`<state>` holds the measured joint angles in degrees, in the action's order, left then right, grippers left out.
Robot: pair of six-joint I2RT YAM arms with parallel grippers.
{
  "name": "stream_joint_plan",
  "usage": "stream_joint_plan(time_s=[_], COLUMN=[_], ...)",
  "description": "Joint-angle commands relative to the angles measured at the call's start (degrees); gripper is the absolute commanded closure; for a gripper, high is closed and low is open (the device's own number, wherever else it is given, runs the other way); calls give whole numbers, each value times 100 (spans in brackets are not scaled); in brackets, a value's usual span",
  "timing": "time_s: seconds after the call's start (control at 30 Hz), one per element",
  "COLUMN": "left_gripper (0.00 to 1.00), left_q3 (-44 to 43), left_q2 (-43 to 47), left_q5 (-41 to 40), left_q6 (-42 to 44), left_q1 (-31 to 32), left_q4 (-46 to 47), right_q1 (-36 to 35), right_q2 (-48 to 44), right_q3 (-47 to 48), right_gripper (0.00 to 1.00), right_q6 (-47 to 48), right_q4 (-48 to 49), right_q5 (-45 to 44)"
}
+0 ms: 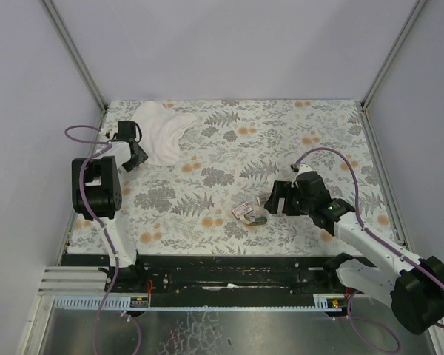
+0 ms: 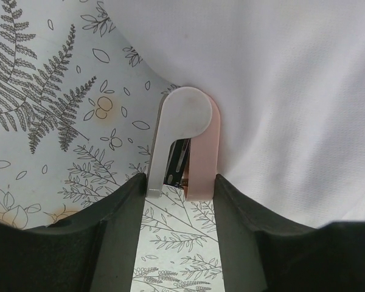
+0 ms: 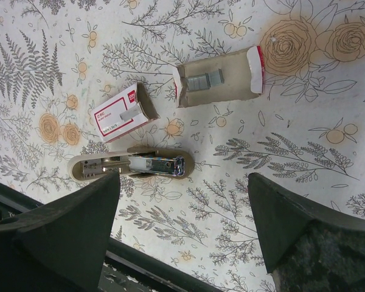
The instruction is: Load the staples into the stapler
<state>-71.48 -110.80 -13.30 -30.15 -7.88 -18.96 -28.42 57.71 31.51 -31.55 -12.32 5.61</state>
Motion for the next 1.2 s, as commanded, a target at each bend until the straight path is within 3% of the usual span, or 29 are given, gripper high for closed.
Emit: stream_joint_plan(time_s=[0.0, 0.17, 0.37, 0.63, 0.83, 1.0, 1.17], left_gripper=[55, 56, 65, 77, 79, 79, 79], left_q3=[79, 342, 1084, 2459, 2938, 2933, 2871], left_q2=[314, 827, 1516, 2475, 3178, 3128, 3012], left_q5=[-7, 2, 212, 2184, 3175, 4563, 5842], left_q6=[-5, -66, -189, -658, -823, -625, -375], left_q1=[-42, -45, -40, 116, 1084, 2152, 2787], left_q4=[175, 227, 425, 1183, 1136, 743, 489], right_q1=[-4, -1, 2, 1, -2, -14, -171], right_q2=[-100, -187, -241, -139, 29, -53, -22], right_q3=[24, 22, 23, 44, 55, 8, 67], right_gripper=[8, 8, 9, 9, 9, 10, 10], right_q6=[-33, -33, -16, 91, 433, 931, 1377], right_q4=[29, 11, -17, 32, 446, 1110, 1723], right_q5=[3, 0, 62, 322, 1021, 2125, 2515])
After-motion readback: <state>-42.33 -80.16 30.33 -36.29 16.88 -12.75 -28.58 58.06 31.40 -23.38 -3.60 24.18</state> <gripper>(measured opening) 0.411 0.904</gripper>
